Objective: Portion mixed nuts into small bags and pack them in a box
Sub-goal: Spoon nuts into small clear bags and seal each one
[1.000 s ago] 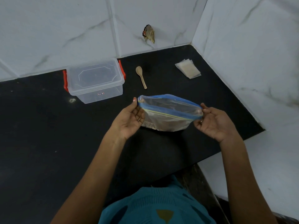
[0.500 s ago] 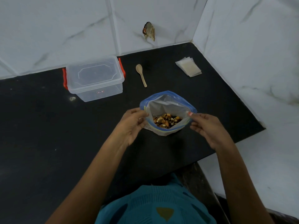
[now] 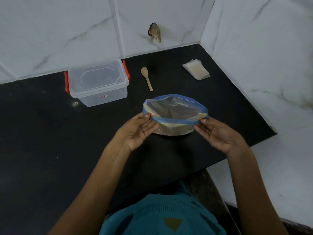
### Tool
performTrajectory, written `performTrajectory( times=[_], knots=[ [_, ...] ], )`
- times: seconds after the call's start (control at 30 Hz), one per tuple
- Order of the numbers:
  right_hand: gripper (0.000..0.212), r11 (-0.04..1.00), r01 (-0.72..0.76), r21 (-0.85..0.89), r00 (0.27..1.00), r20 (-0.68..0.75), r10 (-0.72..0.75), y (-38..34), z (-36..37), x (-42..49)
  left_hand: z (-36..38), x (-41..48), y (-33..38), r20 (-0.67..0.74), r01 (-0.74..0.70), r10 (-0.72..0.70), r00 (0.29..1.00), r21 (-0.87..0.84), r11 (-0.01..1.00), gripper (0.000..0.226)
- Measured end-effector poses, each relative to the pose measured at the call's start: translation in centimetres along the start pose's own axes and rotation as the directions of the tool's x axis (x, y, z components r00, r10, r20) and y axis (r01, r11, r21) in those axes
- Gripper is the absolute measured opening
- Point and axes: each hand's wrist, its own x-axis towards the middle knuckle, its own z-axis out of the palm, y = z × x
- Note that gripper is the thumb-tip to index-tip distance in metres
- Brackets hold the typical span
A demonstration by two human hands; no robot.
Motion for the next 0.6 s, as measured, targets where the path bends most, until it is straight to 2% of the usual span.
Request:
performTrajectory(
  times=[0.07, 0.13, 0.17, 0.2, 0.27, 0.3, 0.4, 0.47, 0.53, 0.6],
  knots=[
    [0.028, 0.995, -0.014, 0.104, 0.998, 0.065, 0.008, 0.0, -0.1, 0.1, 0.4, 0.0, -0.2, 0.019, -0.013, 0.017, 1.0, -0.155, 0.988, 0.018],
    [0.057, 0.977, -0.016, 0.211, 0.992, 0.126, -0.011, 0.3, -0.2, 0.5, 0.7, 0.0, -0.3, 0.003, -0.052, 0.054, 0.999, -0.232, 0.971, 0.021],
    [0.065, 0.967, -0.025, 0.253, 0.991, 0.136, -0.01, 0.4, 0.0, 0.5, 0.8, 0.1, -0.3, -0.01, -0.063, 0.063, 0.998, -0.263, 0.963, 0.023],
    [0.06, 0.958, -0.027, 0.285, 0.991, 0.132, -0.011, 0.5, 0.1, 0.6, 0.9, 0.1, -0.4, -0.023, -0.059, 0.055, 0.998, -0.292, 0.954, 0.023],
    [0.027, 0.952, -0.037, 0.304, 0.998, 0.061, 0.019, 0.6, 0.9, 0.4, 1.2, 0.1, -0.4, -0.039, -0.026, 0.014, 0.999, -0.346, 0.938, 0.022],
    [0.019, 0.947, -0.035, 0.319, 0.999, 0.025, 0.028, 0.7, 1.2, 0.2, 1.2, 0.0, -0.4, -0.04, -0.014, -0.001, 0.999, -0.37, 0.929, 0.021],
    [0.024, 0.921, -0.022, 0.389, 0.999, 0.032, 0.01, 0.4, 0.9, 0.1, 1.2, -0.1, -0.4, -0.017, -0.024, 0.018, 1.0, -0.387, 0.922, 0.015],
    [0.021, 0.957, 0.01, 0.289, 1.0, 0.018, -0.015, 0.3, 0.6, 0.0, 0.8, -0.3, -0.4, 0.017, -0.033, 0.04, 0.999, -0.299, 0.954, 0.019],
    [0.013, 0.997, 0.07, 0.031, 0.997, -0.016, -0.07, 0.2, 0.2, 0.2, 0.3, -0.2, -0.4, 0.012, -0.075, 0.076, 0.997, -0.076, 0.994, 0.019],
    [0.011, 0.954, 0.137, -0.267, 0.987, -0.05, -0.156, -0.1, -0.1, 0.2, 0.0, -0.1, -0.3, -0.025, -0.127, 0.135, 0.99, 0.208, 0.97, 0.015]
  ],
)
